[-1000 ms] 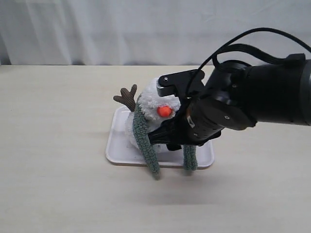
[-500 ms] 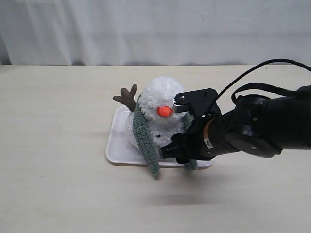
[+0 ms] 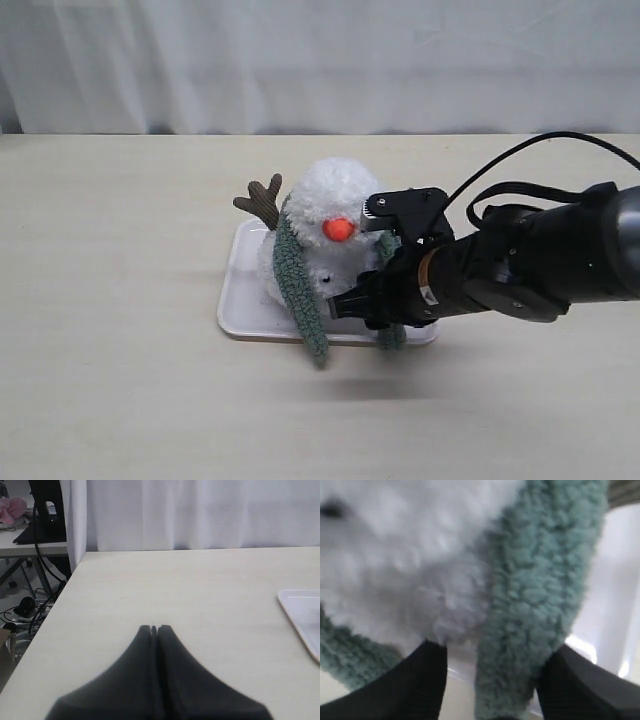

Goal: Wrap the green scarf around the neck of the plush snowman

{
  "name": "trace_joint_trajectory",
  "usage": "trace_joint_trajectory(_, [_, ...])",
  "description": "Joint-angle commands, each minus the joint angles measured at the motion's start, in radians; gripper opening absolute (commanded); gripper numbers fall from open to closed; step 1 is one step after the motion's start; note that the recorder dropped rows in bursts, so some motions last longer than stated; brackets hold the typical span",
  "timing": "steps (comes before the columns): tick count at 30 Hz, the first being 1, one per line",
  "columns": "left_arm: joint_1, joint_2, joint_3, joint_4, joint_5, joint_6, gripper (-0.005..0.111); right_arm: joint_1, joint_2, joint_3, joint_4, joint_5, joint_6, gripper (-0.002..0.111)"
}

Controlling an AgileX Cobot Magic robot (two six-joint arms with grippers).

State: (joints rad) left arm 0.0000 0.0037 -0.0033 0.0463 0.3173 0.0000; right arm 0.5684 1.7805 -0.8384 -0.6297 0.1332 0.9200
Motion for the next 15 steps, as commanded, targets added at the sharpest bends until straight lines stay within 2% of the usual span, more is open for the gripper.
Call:
trace_joint_trajectory(1, [-0.001, -0.004, 0.003, -0.004, -0.009, 0.0, 0.0, -0.004, 0.006, 0.004, 0.017, -0.083, -0.008, 0.03])
trace_joint_trajectory(7, [-0.001, -0.004, 0.003, -0.004, -0.009, 0.0, 0.0, 0.016, 0.006, 0.004, 0.023, -0.033, -0.008, 0.004])
trace_joint_trajectory(15, [-0.001, -0.004, 0.003, -0.004, -0.009, 0.0, 0.0, 0.016, -0.026, 0.004, 0.097, 0.11, -0.025, 0.004])
